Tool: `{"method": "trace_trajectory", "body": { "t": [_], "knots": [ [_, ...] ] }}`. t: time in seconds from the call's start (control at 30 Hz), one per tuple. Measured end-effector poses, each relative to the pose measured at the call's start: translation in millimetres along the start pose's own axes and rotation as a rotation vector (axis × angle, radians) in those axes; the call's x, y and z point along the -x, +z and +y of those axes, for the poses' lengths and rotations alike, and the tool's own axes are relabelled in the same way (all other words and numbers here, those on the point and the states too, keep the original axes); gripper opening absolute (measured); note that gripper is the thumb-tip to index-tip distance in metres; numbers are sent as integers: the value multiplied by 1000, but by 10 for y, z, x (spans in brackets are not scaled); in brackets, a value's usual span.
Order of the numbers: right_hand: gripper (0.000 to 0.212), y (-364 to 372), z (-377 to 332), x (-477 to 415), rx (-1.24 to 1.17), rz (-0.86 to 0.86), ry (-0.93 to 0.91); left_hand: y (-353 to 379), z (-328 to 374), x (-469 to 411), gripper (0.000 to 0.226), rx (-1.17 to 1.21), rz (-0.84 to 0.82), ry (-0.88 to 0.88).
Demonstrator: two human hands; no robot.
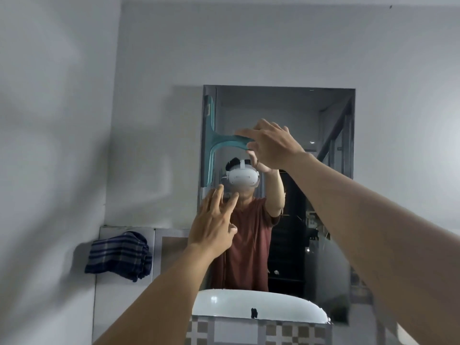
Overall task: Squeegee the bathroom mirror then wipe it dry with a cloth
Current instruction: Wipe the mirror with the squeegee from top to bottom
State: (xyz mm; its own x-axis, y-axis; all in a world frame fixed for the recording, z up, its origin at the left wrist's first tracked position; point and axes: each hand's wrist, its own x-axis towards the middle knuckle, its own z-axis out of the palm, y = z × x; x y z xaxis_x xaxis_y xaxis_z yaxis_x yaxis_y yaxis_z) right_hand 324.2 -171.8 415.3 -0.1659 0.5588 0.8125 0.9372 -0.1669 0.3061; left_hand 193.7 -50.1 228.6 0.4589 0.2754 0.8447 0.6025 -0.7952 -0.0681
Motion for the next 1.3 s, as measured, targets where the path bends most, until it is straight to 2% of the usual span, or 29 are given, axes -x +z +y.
{"method": "trace_trajectory", "body": {
  "t": [0.2,0.43,1.03,1.3],
  "knots": [
    [51,-50,-15,-123,96,-27,-20,-3,-19,5,88,22,0,11],
    [48,-55,12,-123,124,-32,-23,-4,-22,-4,89,14,2,9],
    [51,-272,323,86,194,-30,71,-28,-27,9,90,33,19,3],
    [50,-415,410,234,264,-97,119,7,-48,-4,92,18,10,-5]
  ]
}}
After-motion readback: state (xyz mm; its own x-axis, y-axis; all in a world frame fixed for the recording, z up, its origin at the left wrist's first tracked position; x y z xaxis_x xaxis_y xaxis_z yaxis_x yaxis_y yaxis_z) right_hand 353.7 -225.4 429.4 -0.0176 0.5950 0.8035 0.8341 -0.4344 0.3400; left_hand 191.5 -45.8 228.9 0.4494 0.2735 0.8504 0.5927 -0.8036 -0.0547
